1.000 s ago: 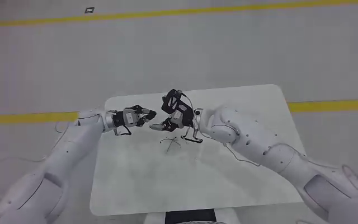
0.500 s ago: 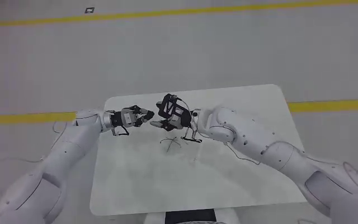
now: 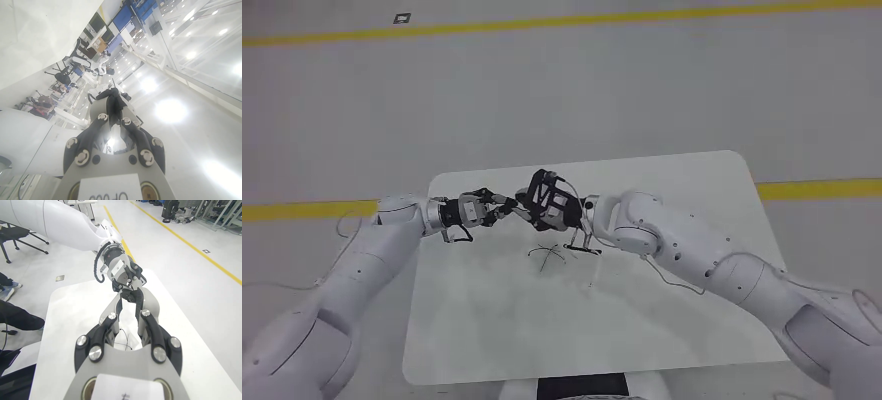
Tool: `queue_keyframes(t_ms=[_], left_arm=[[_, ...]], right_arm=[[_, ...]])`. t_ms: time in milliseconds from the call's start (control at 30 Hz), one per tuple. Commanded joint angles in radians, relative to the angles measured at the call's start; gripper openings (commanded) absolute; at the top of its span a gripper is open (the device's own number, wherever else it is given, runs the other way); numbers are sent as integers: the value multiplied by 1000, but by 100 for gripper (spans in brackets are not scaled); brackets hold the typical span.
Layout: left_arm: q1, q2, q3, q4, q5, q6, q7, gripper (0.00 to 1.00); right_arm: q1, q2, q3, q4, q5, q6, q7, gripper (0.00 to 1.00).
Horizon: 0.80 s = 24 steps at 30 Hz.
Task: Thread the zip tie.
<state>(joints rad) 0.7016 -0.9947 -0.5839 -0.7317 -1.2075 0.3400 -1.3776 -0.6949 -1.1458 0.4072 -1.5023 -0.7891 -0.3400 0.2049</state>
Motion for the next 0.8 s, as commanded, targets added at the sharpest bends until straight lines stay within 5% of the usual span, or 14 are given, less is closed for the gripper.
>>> queue_keyframes(t_ms=[0, 33, 400, 433, 500, 533, 767], left_arm=[[0, 0, 0, 0, 0, 0, 0, 0], [0, 0, 0, 0, 0, 0, 0, 0], [0, 0, 0, 0, 0, 0, 0, 0], [0, 0, 0, 0, 0, 0, 0, 9], [0, 0, 0, 0, 0, 0, 0, 87], [0, 0, 0, 0, 0, 0, 0, 100], [0, 0, 0, 0, 0, 0, 0, 100]], right_arm=[[1, 0, -2, -1, -1, 0, 0, 6], [2, 0, -3, -1, -1, 0, 0, 0], [4, 1, -12, 3, -1, 0, -7, 0], [4, 1, -12, 4, 1, 0, -9, 0], [0, 2, -5, 10, 9, 0, -11, 0], [-2, 2, 0, 12, 14, 0, -12, 0], [-51, 2, 73, 40, 111, 15, -11, 0]])
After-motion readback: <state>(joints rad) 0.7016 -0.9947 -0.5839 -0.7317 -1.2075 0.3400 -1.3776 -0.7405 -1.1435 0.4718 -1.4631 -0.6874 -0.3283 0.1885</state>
